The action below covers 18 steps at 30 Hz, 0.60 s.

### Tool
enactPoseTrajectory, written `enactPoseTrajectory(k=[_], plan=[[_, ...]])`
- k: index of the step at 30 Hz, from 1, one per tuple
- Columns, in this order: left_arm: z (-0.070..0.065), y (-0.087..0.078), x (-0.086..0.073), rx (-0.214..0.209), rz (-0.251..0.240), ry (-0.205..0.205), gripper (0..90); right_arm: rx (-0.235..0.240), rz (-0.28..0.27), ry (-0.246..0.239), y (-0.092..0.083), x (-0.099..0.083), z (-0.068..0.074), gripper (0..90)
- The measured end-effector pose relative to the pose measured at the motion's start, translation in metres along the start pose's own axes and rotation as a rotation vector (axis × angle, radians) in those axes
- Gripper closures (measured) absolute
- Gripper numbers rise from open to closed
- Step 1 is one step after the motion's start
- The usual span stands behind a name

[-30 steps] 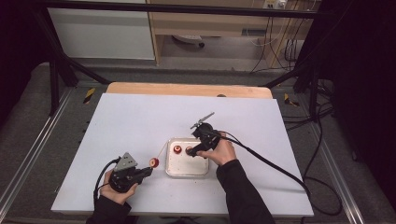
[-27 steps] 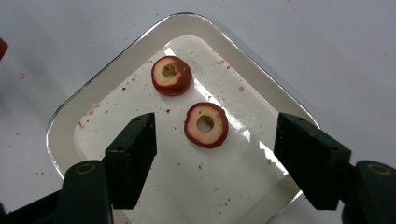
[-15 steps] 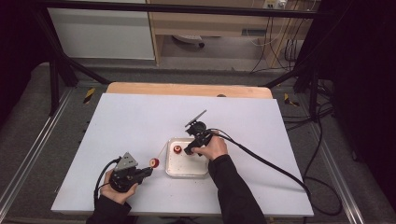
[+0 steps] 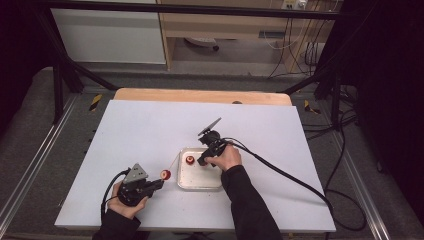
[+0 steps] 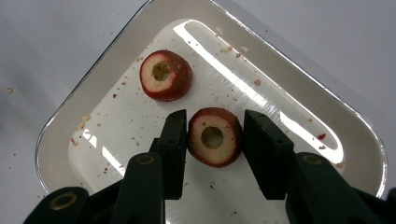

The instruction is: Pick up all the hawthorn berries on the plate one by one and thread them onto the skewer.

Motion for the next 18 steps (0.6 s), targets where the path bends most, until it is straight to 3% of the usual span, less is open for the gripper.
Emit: enactPoseTrajectory(k=[8, 18], plan=[[0.0, 0.0, 0.0, 0.0, -0.003, 0.001, 88.4, 0.005, -0.016, 0.011, -0.003, 0.001, 0.001, 61.9], [-0.002, -0.001, 0.001, 0.002, -0.006, 0.009, 88.3, 0.032, -0.067, 0.003, -0.025, -0.001, 0.012, 62.2]])
Point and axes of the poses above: each handheld gripper's, and its own axes: y roughly forward along the jaws, x roughly out of its top, z roughly to its left, the point moved 8 cm from there along y, roughly forward along the jaws, and after that the axes turned 2 degrees about -x, right-handed, at the moved point
